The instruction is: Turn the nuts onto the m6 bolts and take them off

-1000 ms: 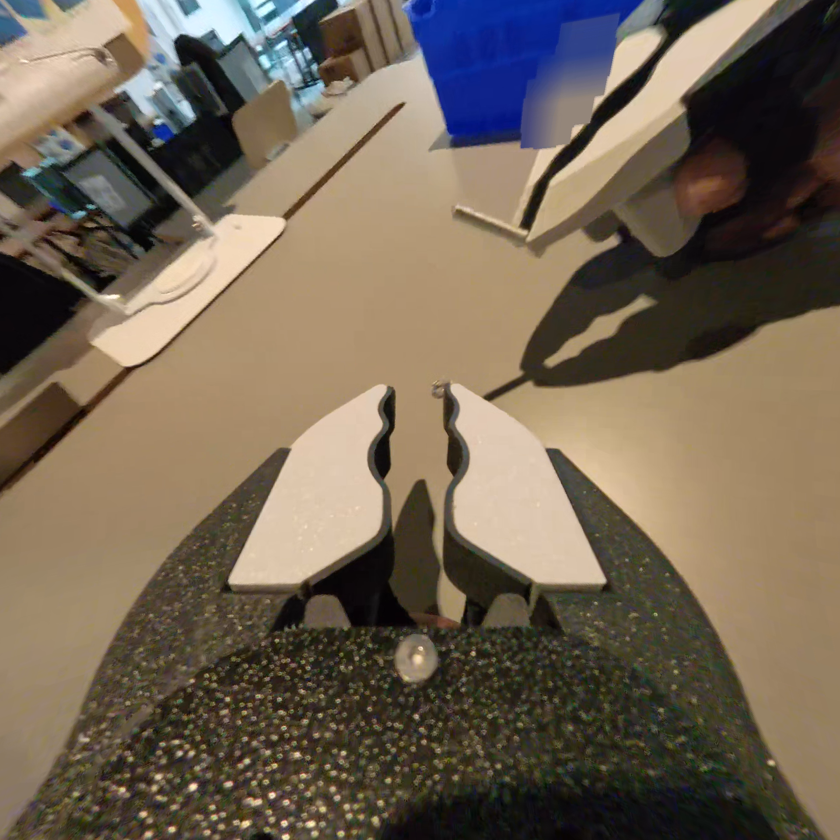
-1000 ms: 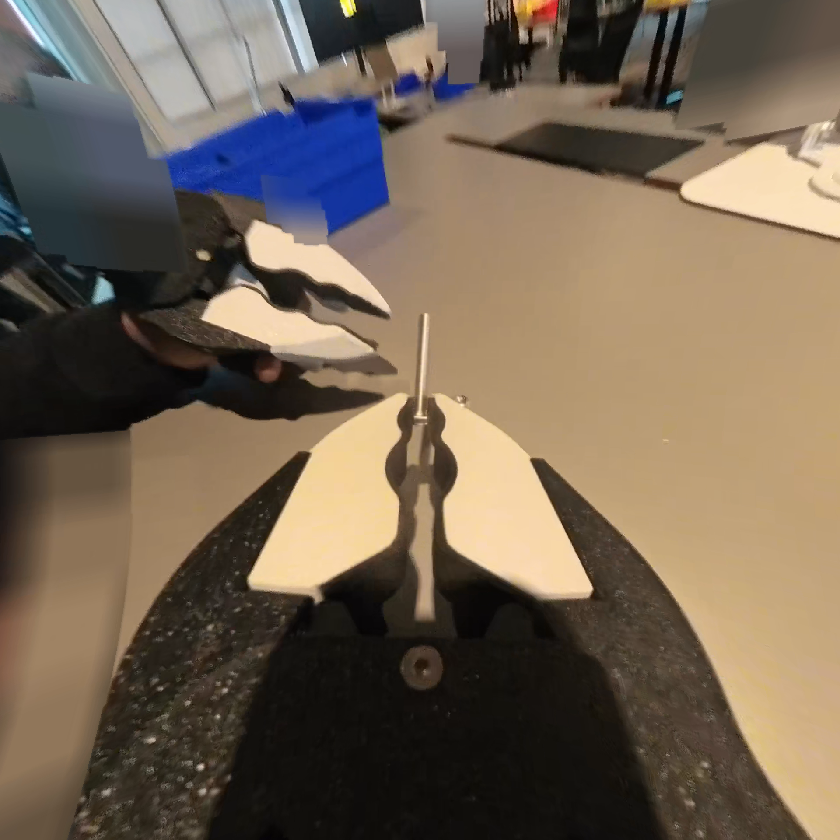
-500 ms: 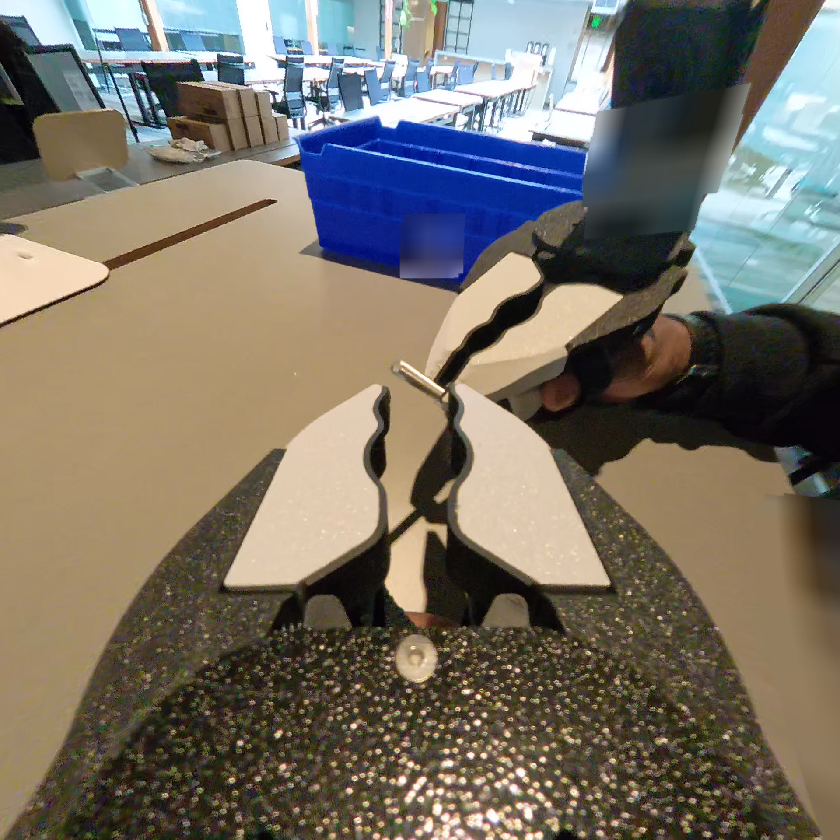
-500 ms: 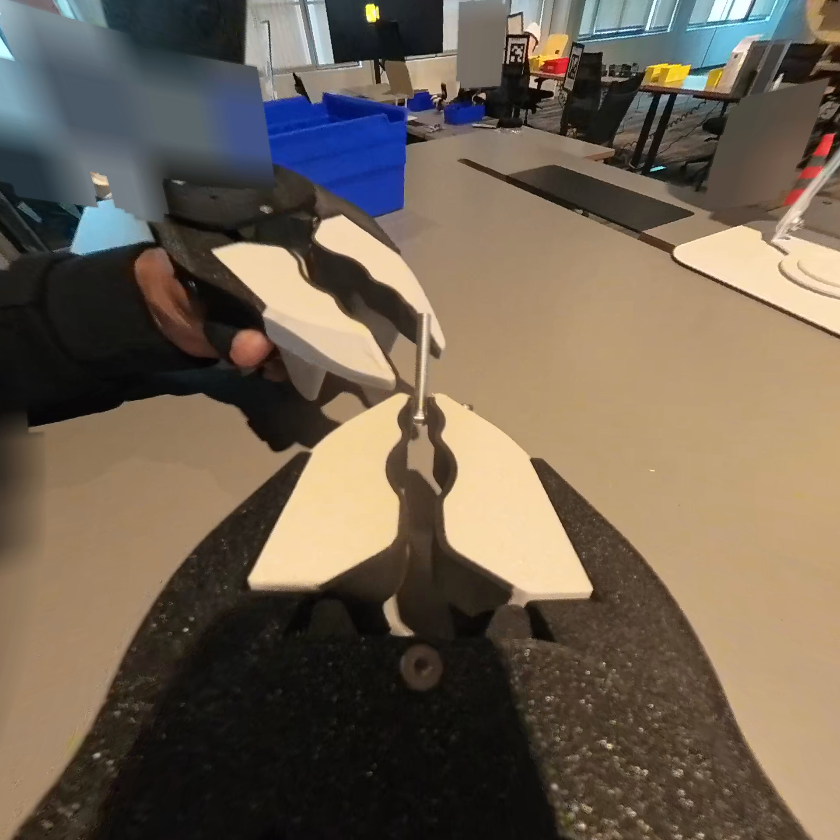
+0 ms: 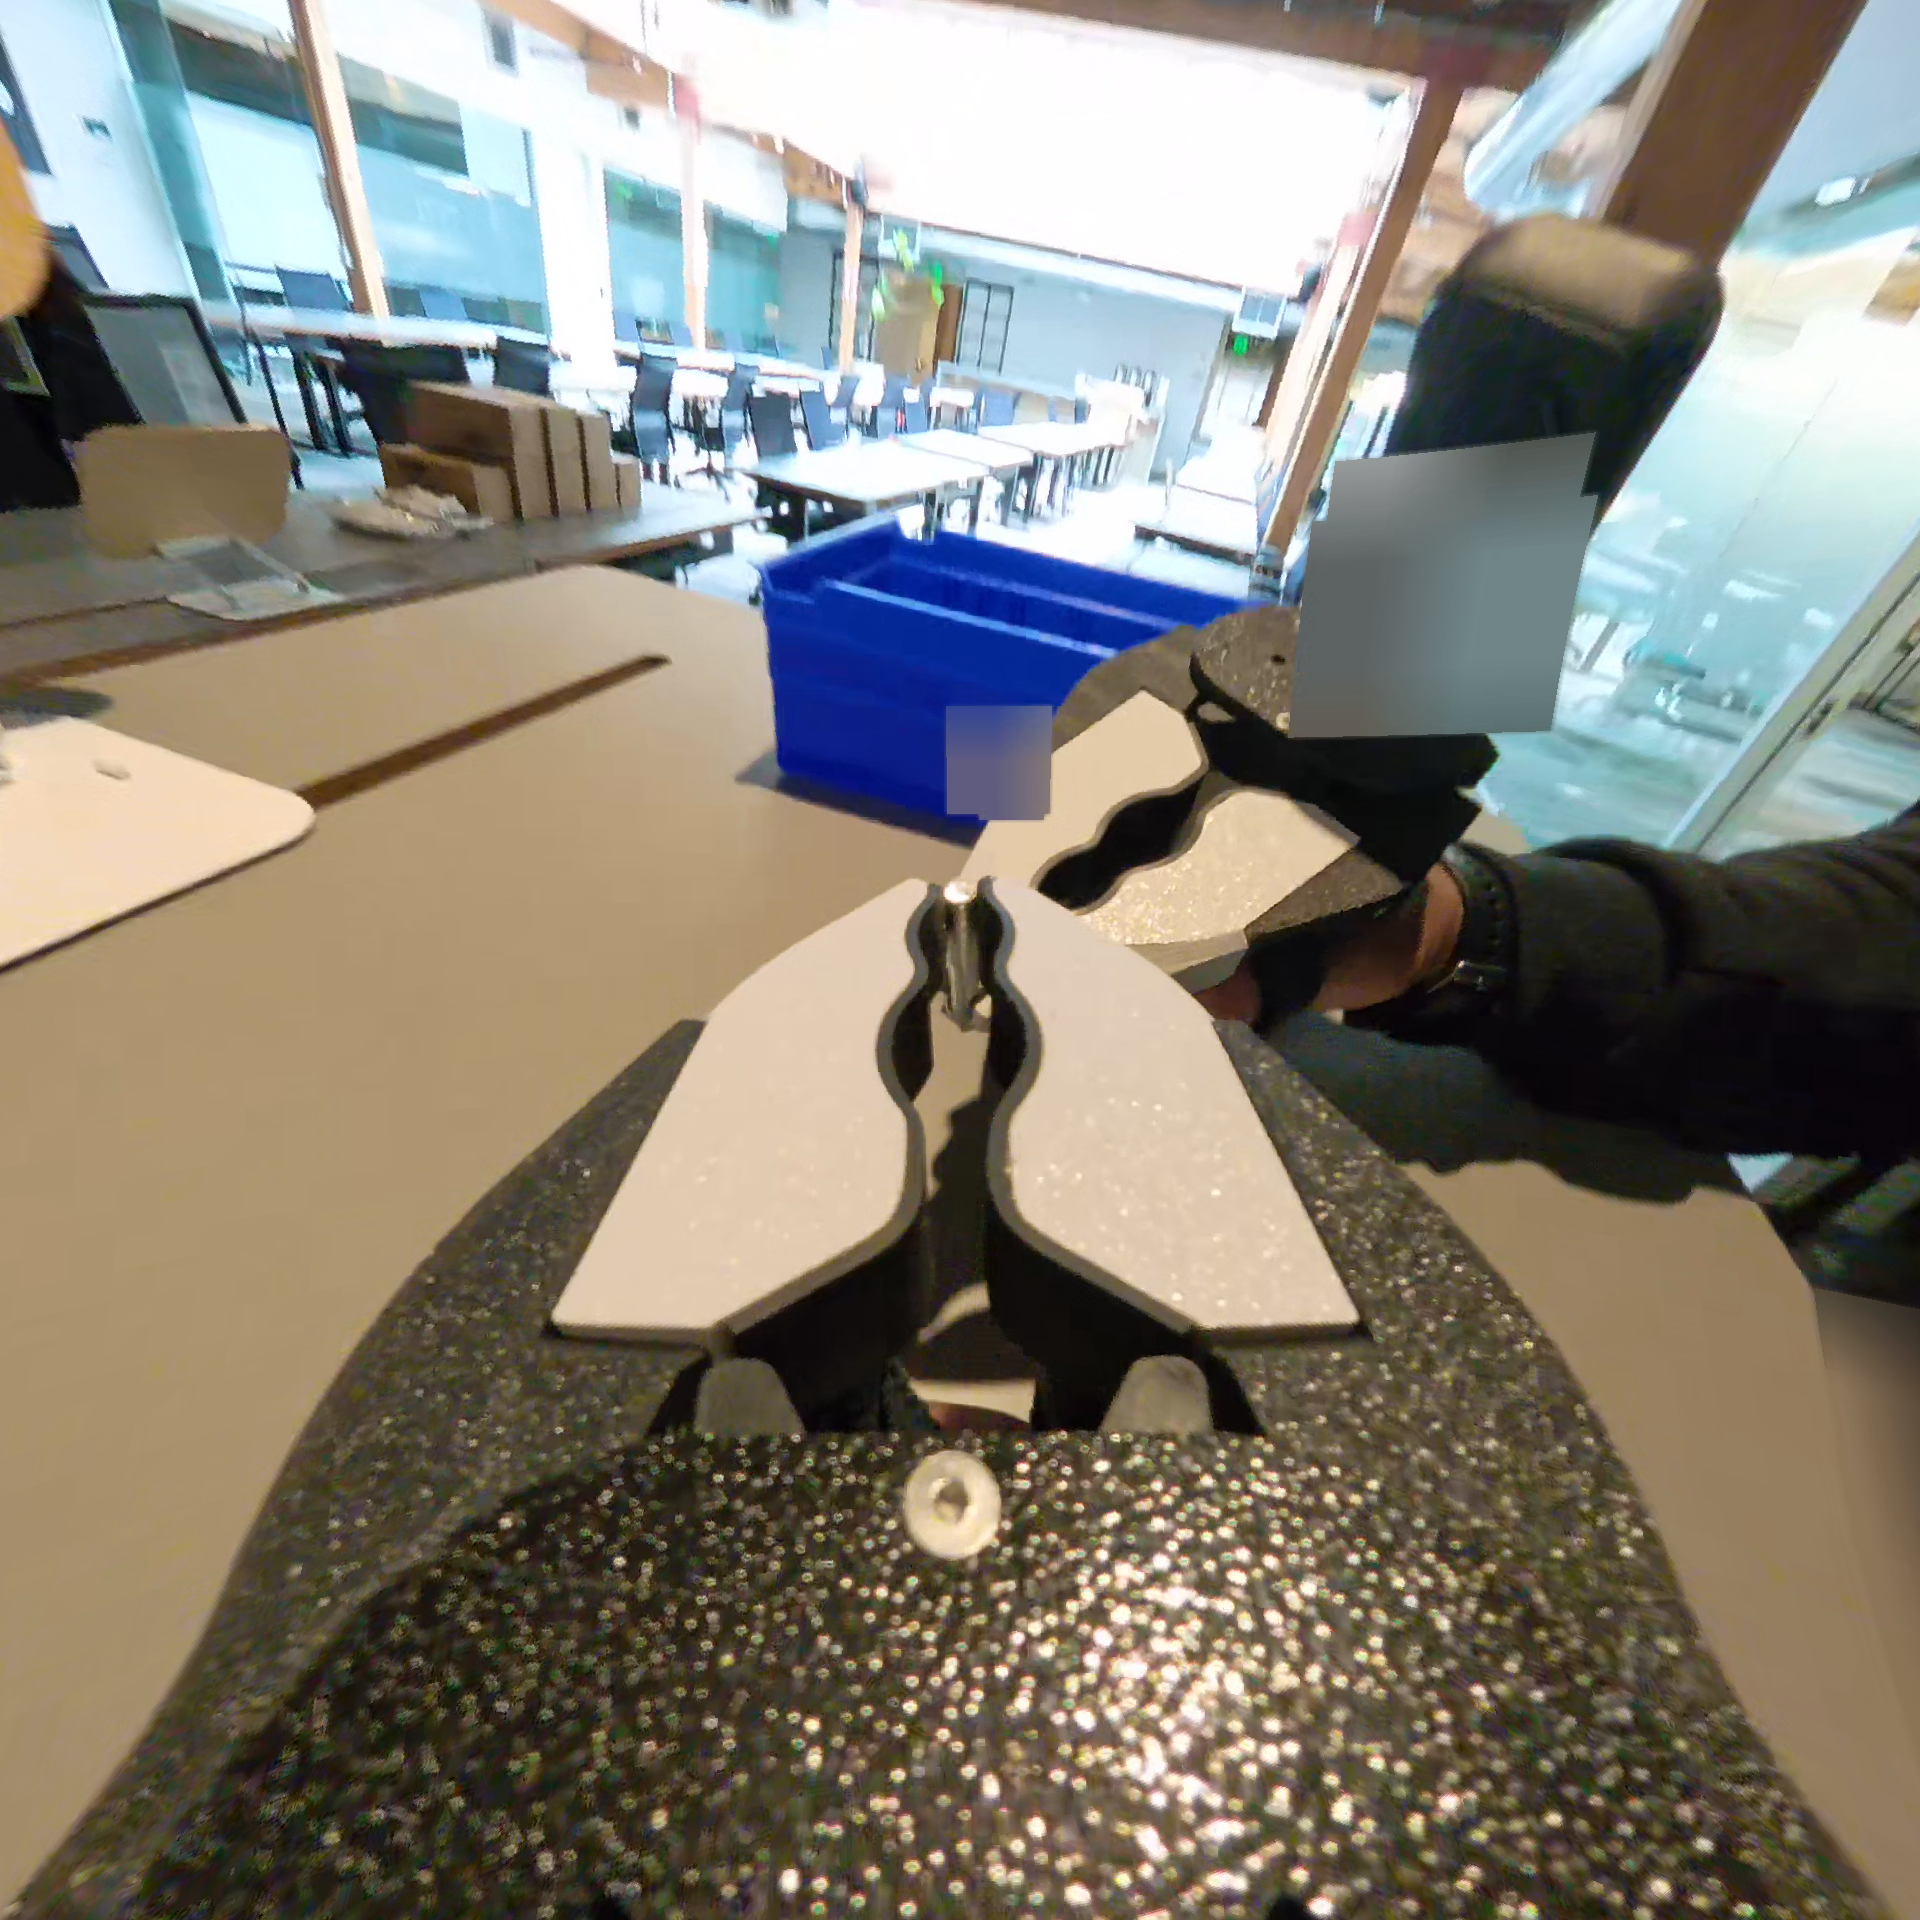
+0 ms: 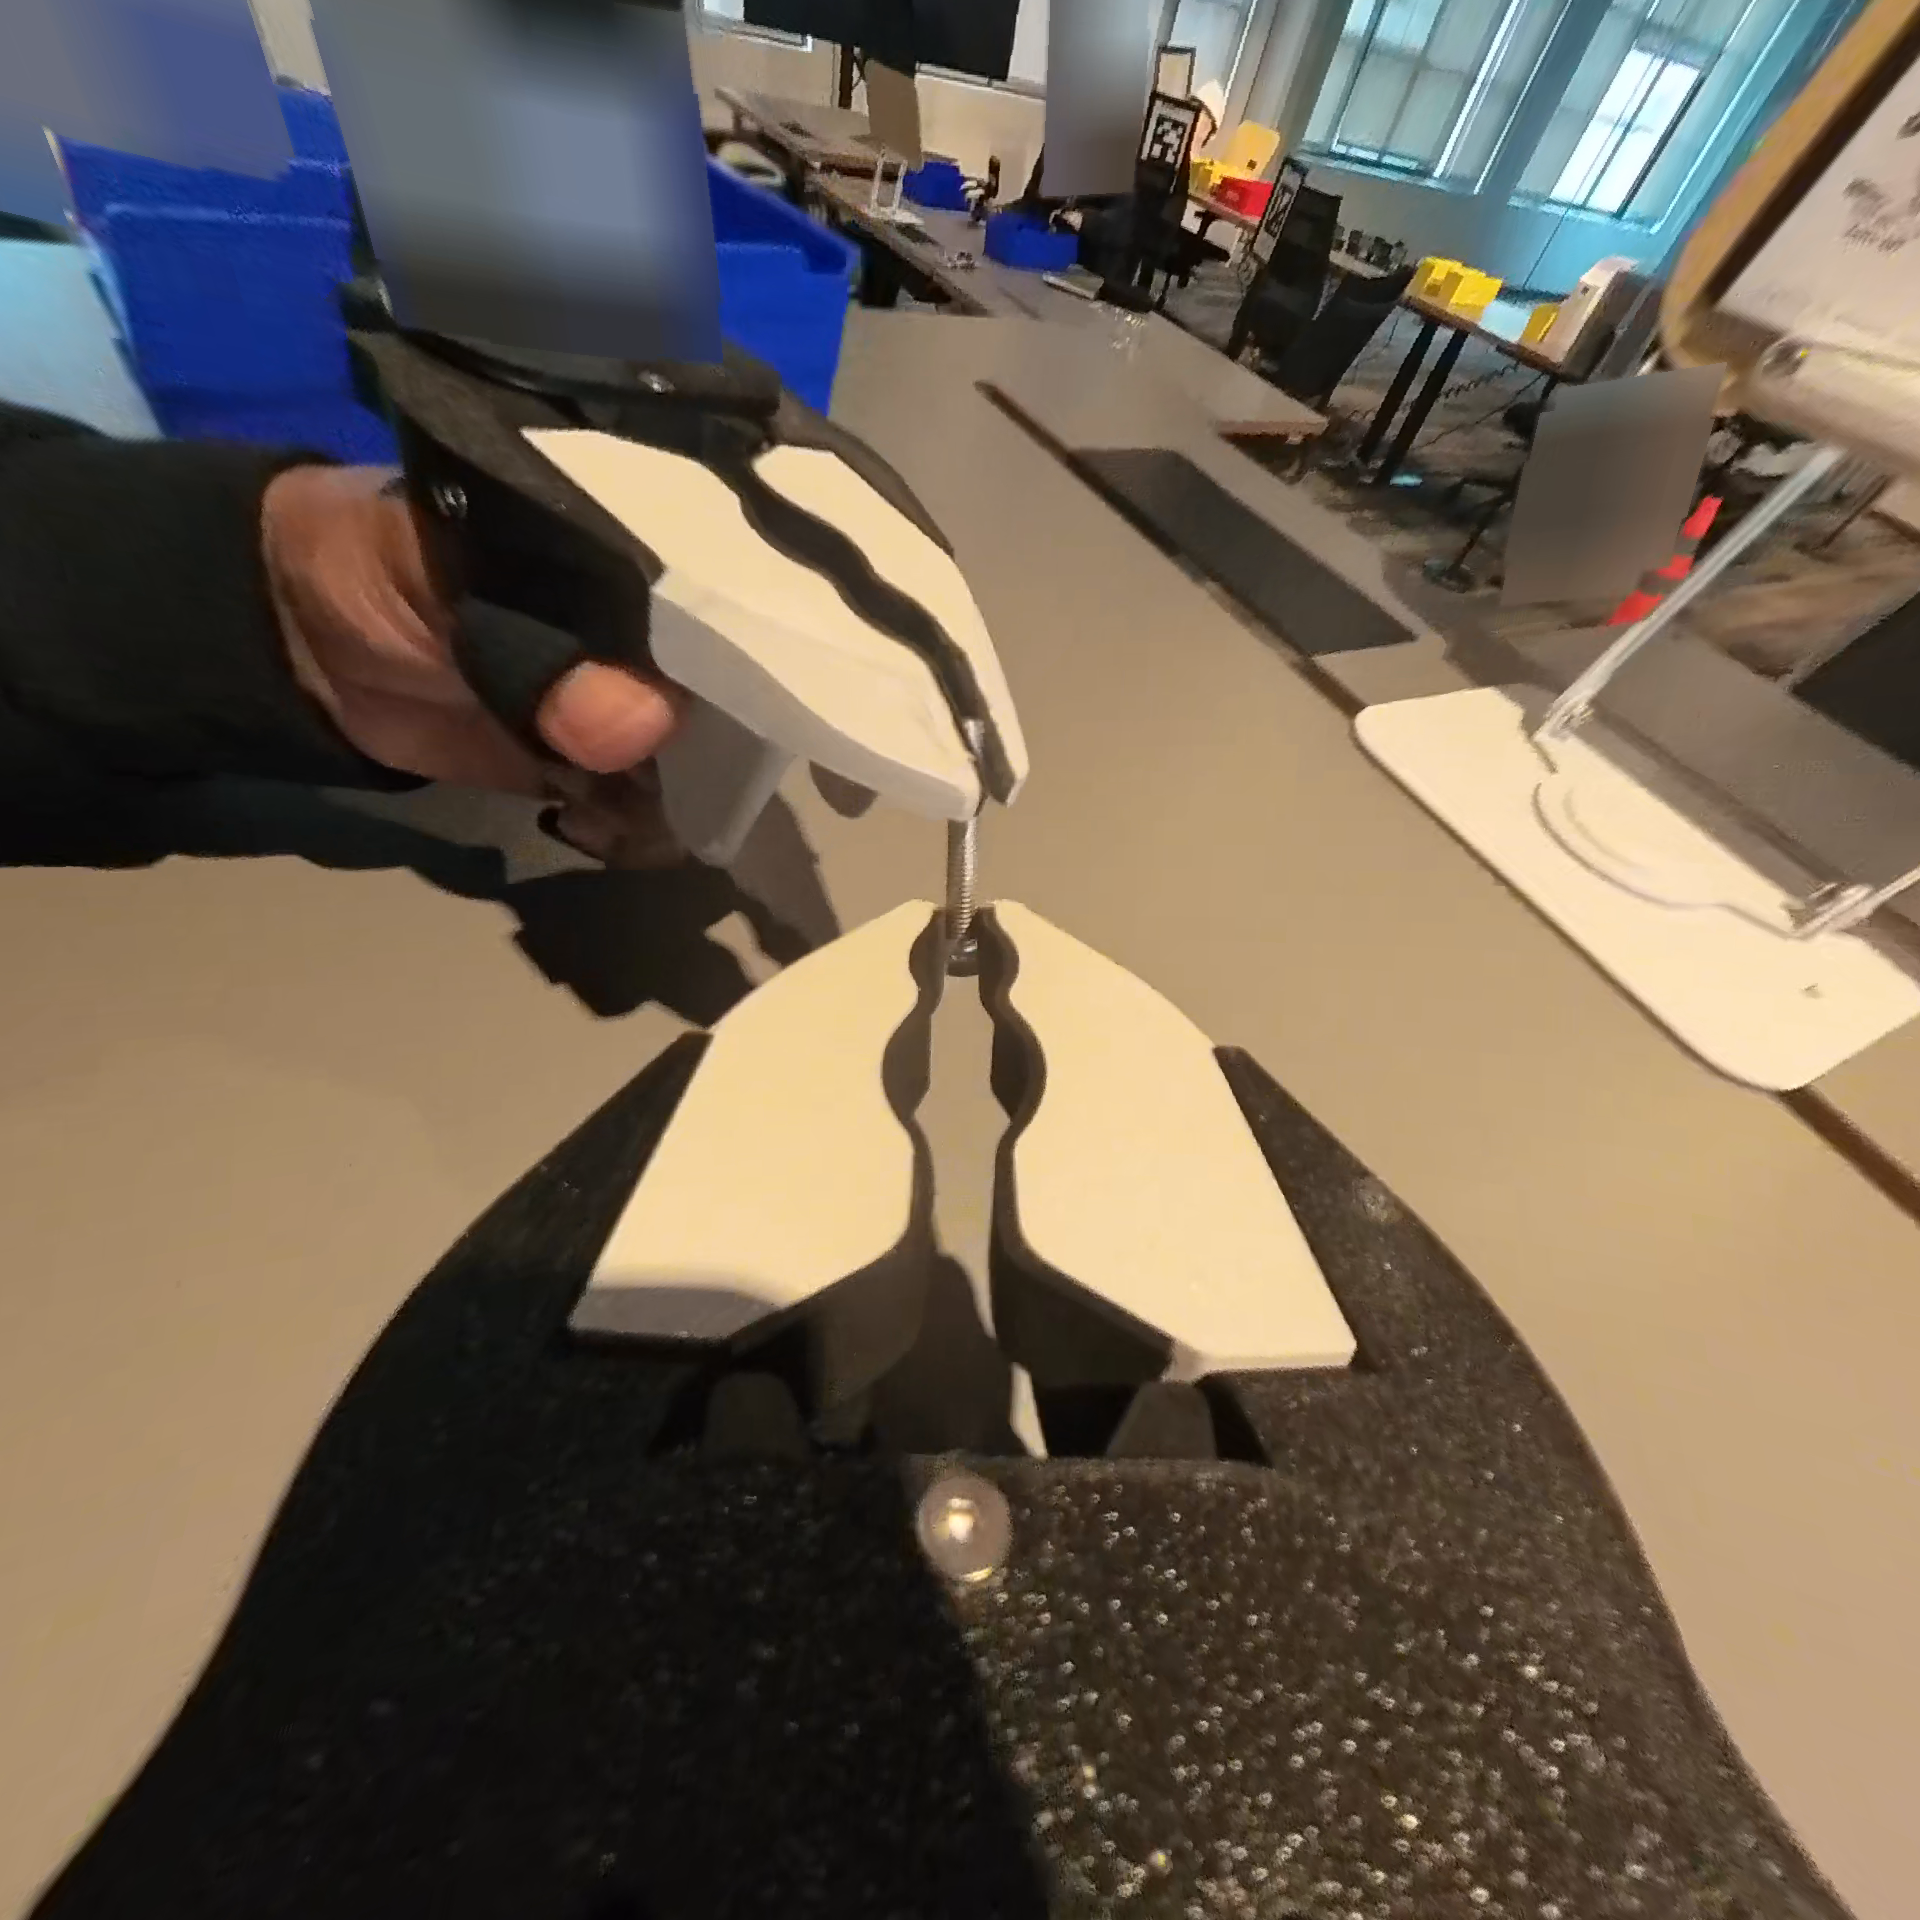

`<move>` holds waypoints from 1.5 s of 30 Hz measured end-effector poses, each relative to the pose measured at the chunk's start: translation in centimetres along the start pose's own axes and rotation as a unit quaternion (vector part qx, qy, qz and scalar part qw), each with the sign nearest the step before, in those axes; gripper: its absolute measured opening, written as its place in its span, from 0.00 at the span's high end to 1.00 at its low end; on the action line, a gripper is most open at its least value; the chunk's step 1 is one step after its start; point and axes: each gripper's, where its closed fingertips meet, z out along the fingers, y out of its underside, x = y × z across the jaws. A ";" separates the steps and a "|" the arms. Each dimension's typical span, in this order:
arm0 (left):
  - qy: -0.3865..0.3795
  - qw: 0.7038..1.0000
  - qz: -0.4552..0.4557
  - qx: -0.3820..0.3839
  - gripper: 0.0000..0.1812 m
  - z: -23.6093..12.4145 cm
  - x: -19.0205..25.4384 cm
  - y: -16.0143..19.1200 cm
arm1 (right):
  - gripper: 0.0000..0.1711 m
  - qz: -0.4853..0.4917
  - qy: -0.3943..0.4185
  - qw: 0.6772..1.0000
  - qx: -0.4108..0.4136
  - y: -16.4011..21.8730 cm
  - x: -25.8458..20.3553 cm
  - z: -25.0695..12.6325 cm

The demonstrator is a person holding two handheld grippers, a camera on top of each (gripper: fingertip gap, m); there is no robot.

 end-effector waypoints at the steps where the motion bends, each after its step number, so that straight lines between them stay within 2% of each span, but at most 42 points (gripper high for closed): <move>1: -0.002 1.000 -0.008 0.014 0.97 0.2 -0.8 -0.5 | 0.96 -0.001 -0.004 1.000 0.005 -0.3 0.8 0.3; 4: -0.016 0.999 -0.007 0.047 0.97 0.6 -2.5 -1.0 | 0.79 0.012 -0.010 1.000 0.024 -0.4 2.5 1.1; 7: -0.034 0.998 0.006 0.051 0.97 0.5 -2.8 -1.0 | 0.73 0.023 -0.010 0.999 0.043 0.6 3.1 1.8; 13: -0.032 0.999 0.029 0.014 0.97 0.5 -2.6 0.5 | 0.76 -0.016 -0.038 0.999 0.007 2.4 1.3 2.7; 17: -0.047 0.998 0.034 -0.019 0.97 1.0 -2.8 1.9 | 0.80 -0.021 -0.011 1.000 0.011 2.3 1.8 2.6; 23: -0.093 0.996 -0.003 -0.008 0.97 0.8 -3.5 1.8 | 0.82 -0.056 0.060 0.997 -0.014 2.9 2.8 2.8; 27: -0.098 0.995 -0.015 0.007 0.97 0.8 -3.2 1.6 | 0.84 -0.068 0.082 0.994 -0.026 3.1 3.1 2.8; 45: -0.105 0.993 -0.048 0.031 0.97 0.7 -3.3 1.3 | 0.86 -0.093 0.098 0.991 -0.024 2.8 3.0 2.6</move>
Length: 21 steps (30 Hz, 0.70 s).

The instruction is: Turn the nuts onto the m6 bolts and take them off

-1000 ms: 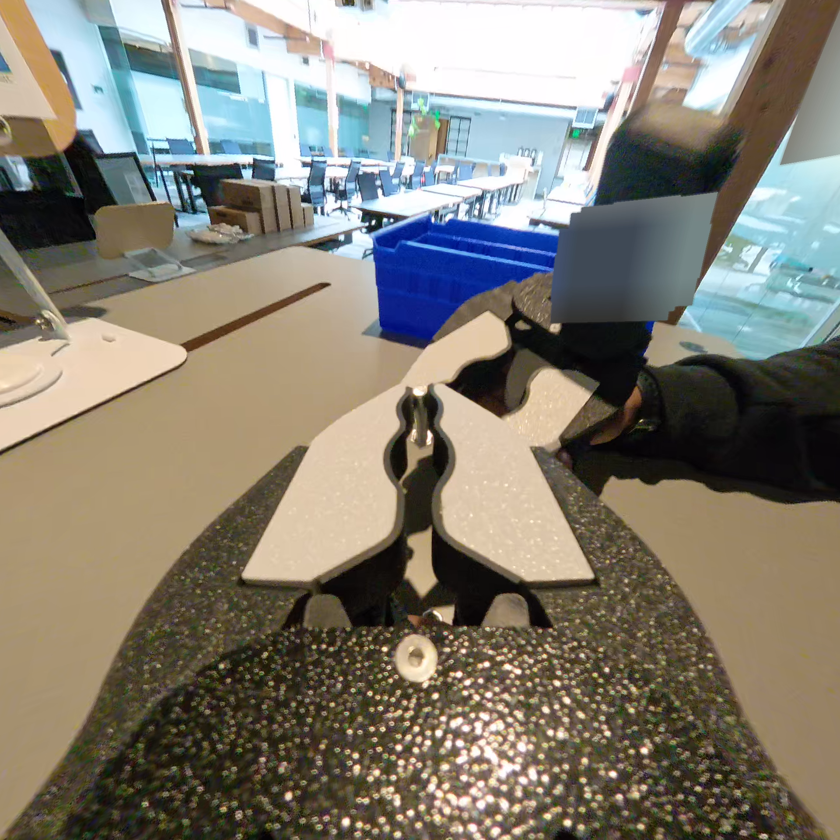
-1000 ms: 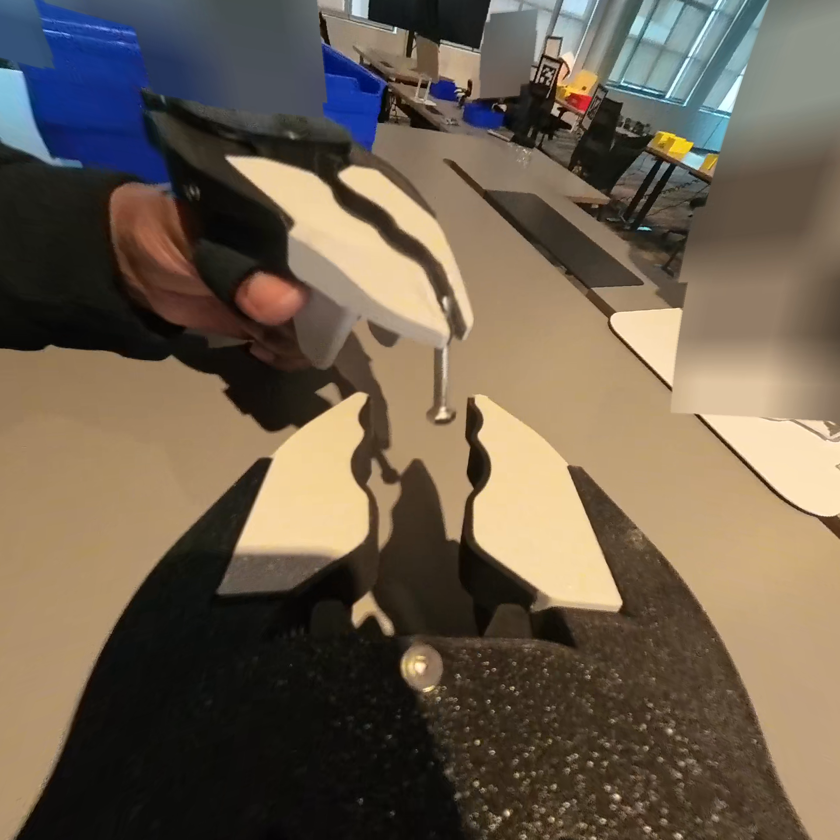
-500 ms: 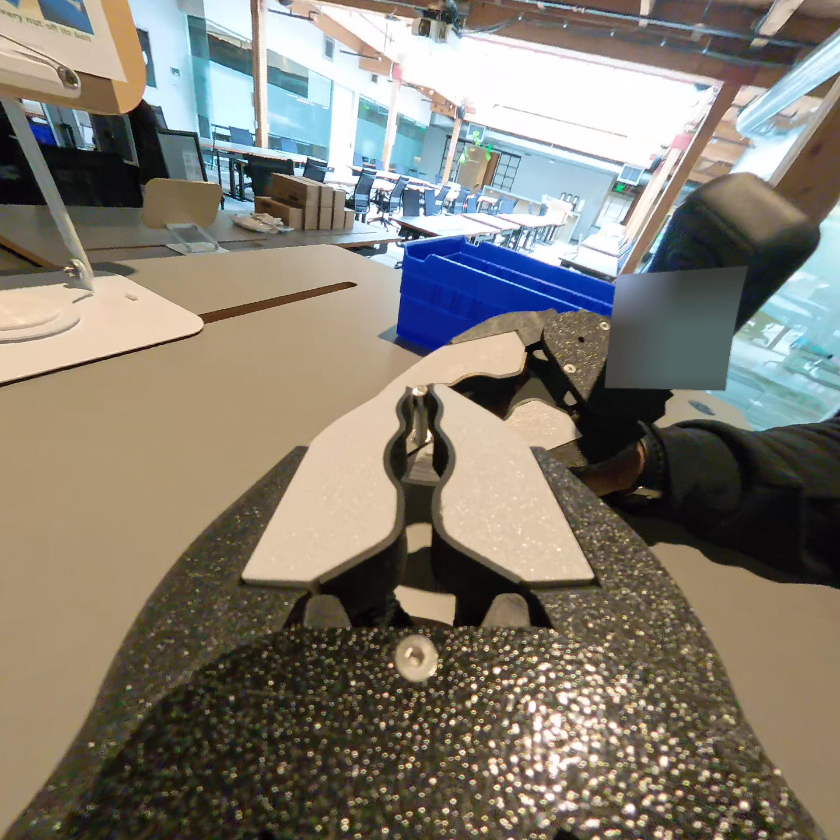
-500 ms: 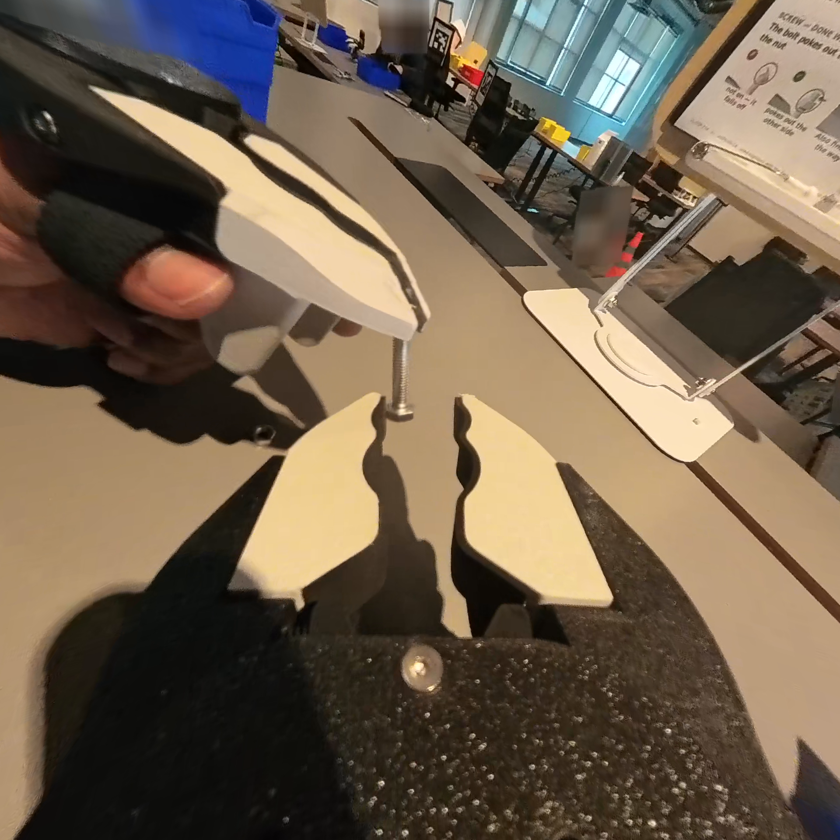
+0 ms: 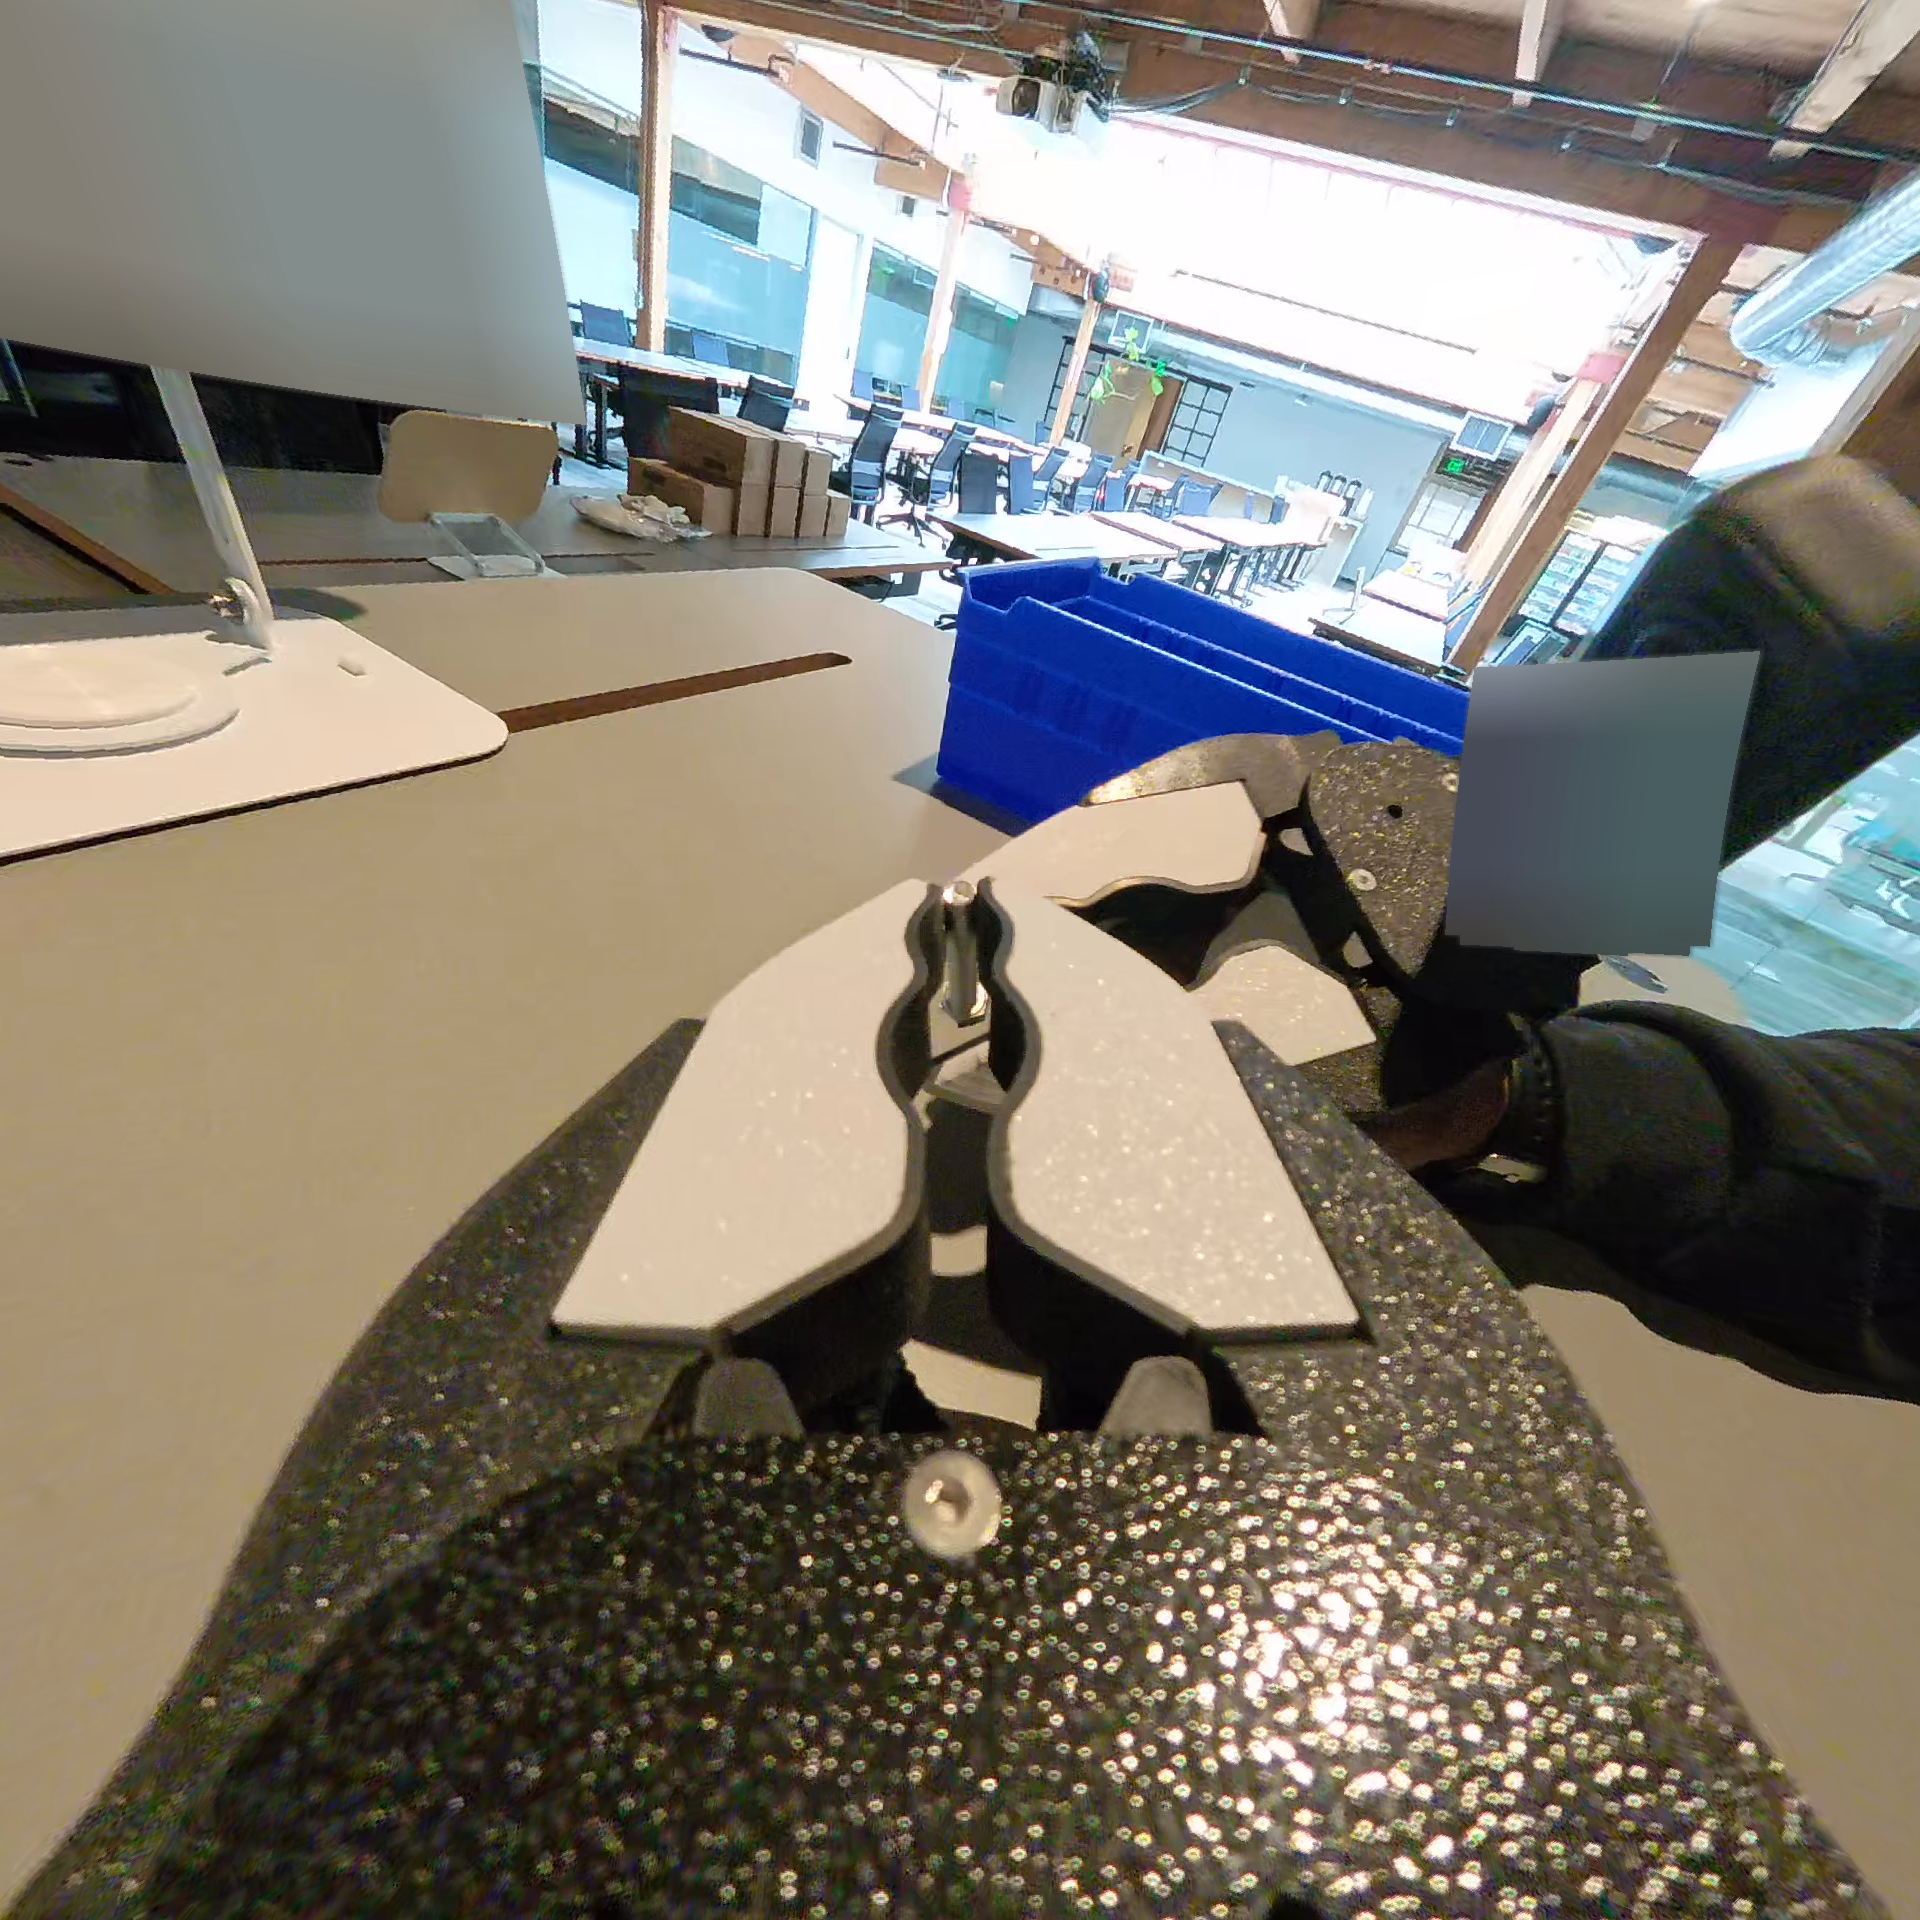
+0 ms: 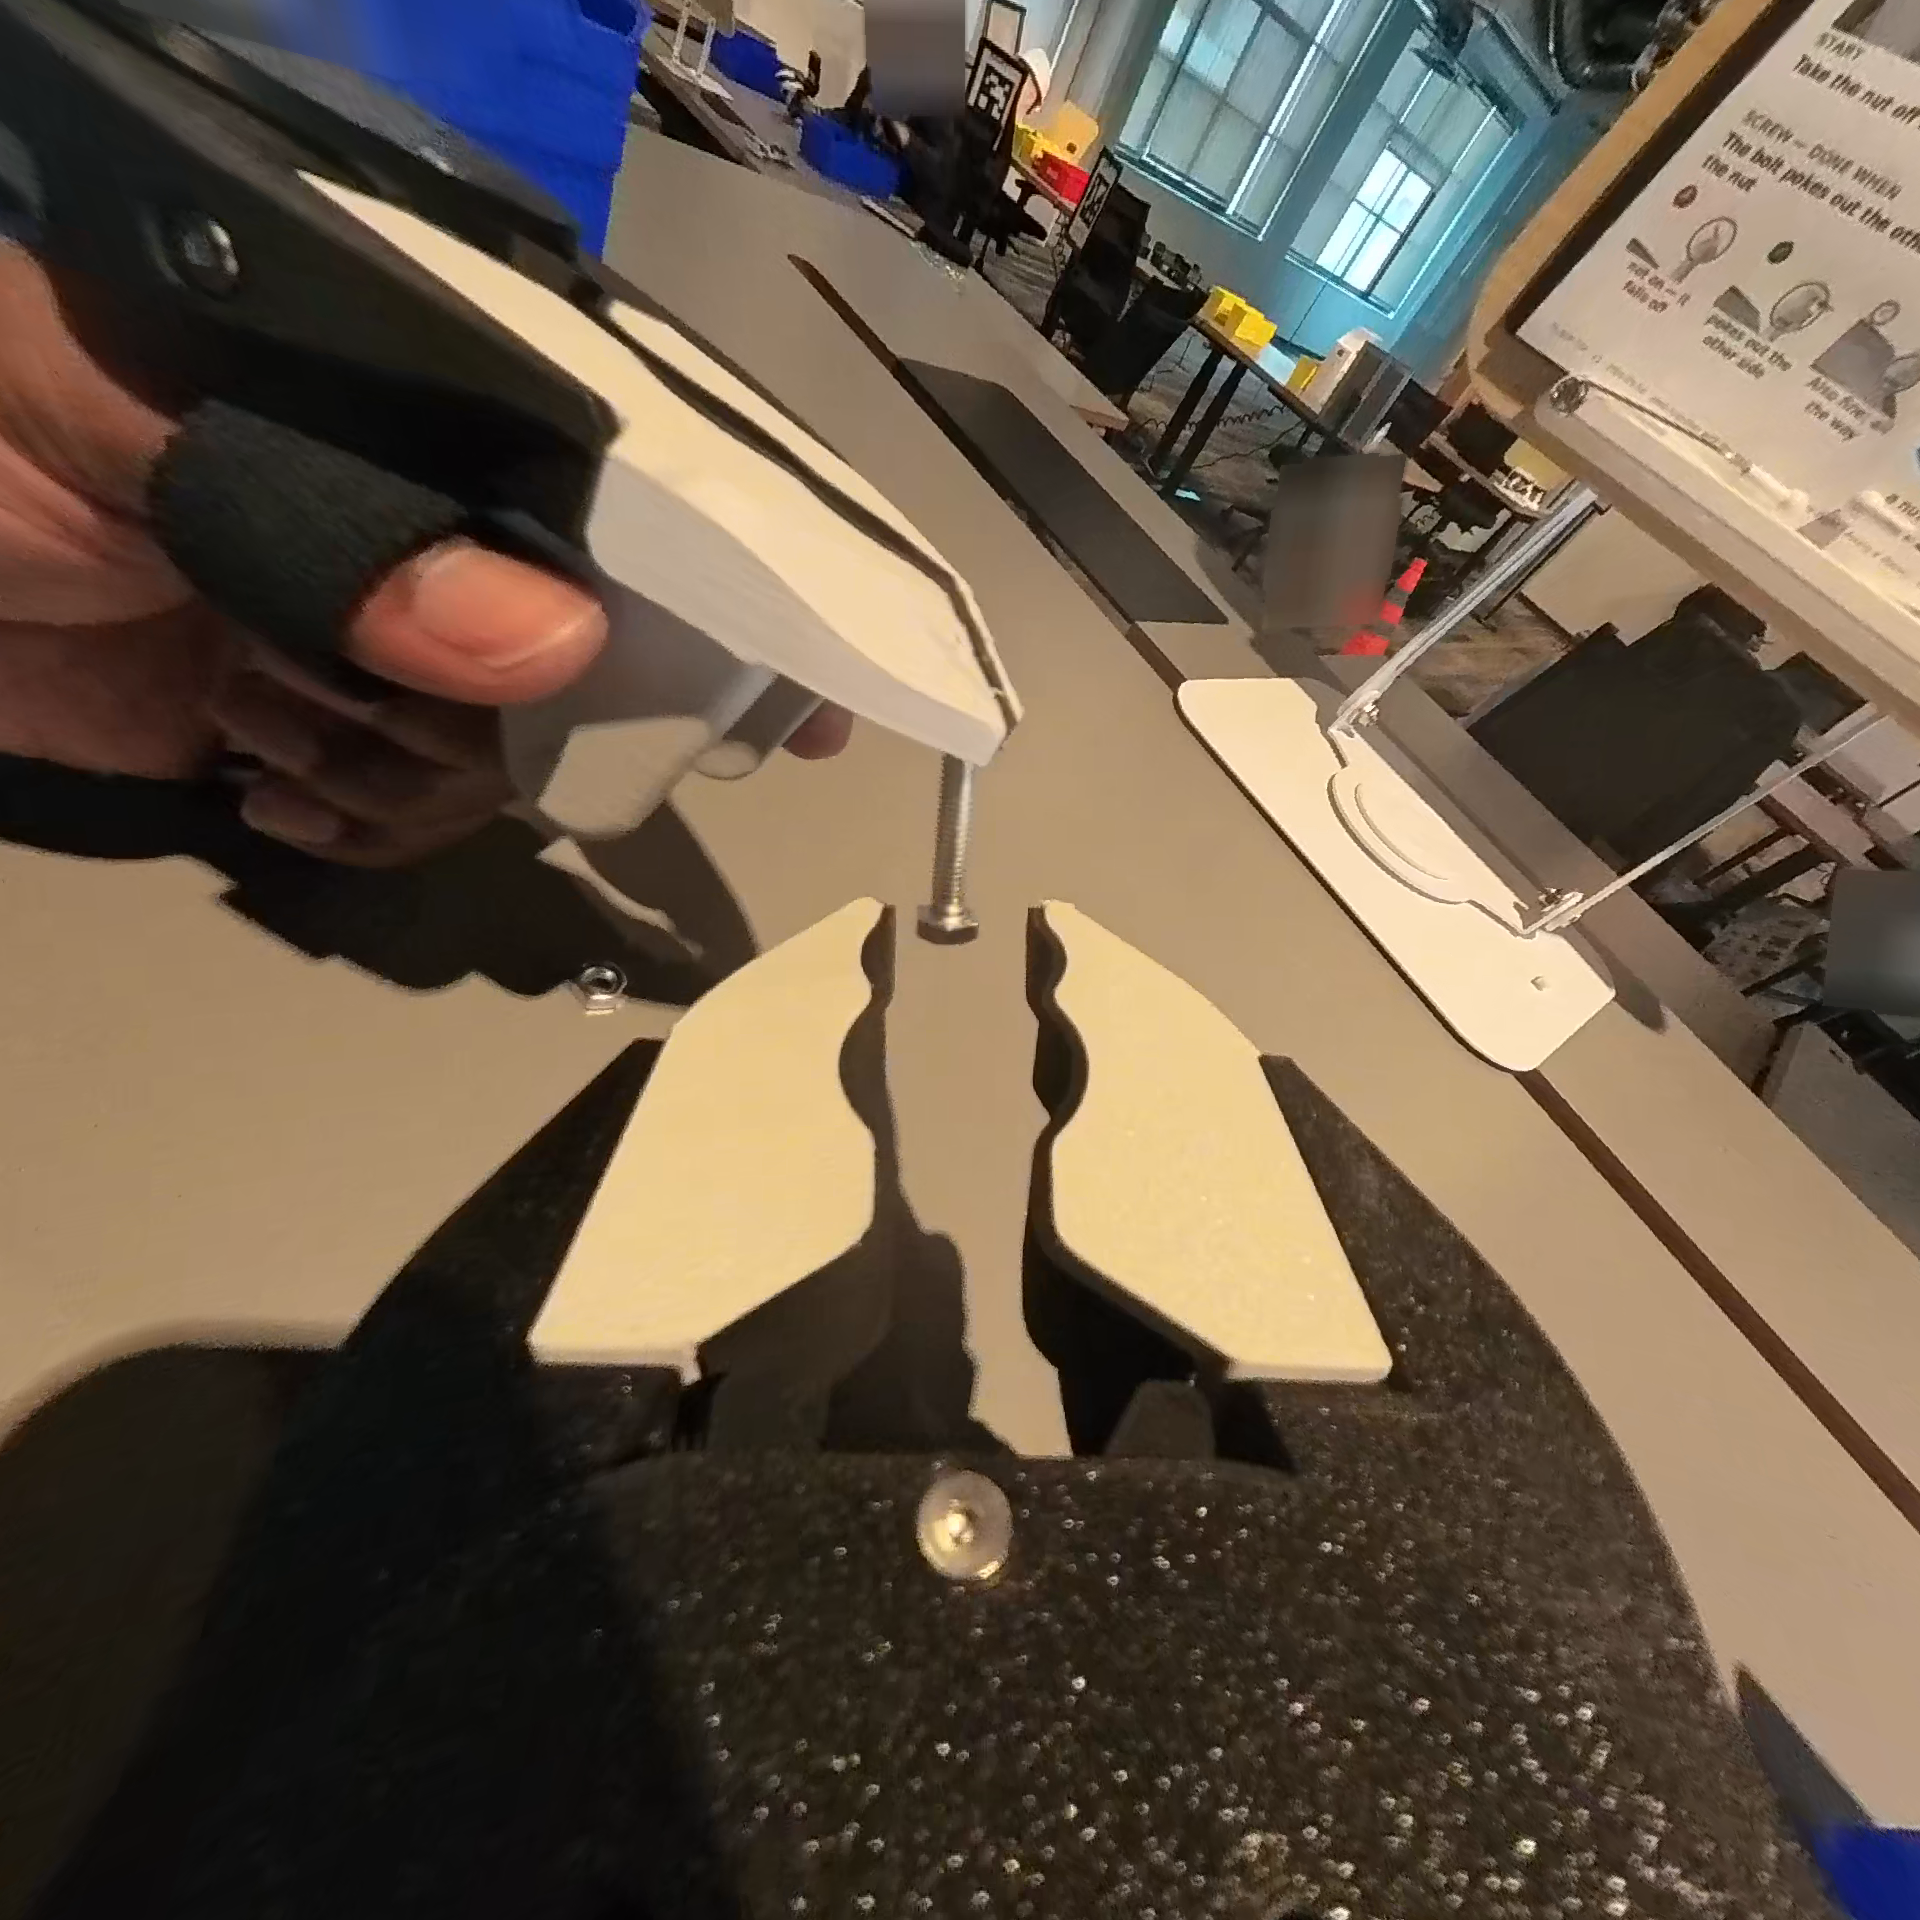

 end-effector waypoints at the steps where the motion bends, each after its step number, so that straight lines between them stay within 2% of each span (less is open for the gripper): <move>1: 0.001 1.000 -0.001 0.000 0.97 0.0 0.0 0.0 | 0.86 -0.001 -0.001 1.000 0.001 0.0 -0.1 0.0; 21: 0.006 1.000 0.002 -0.003 0.97 0.4 1.0 0.3 | 0.89 0.007 -0.015 0.999 0.042 -1.0 -0.3 -0.5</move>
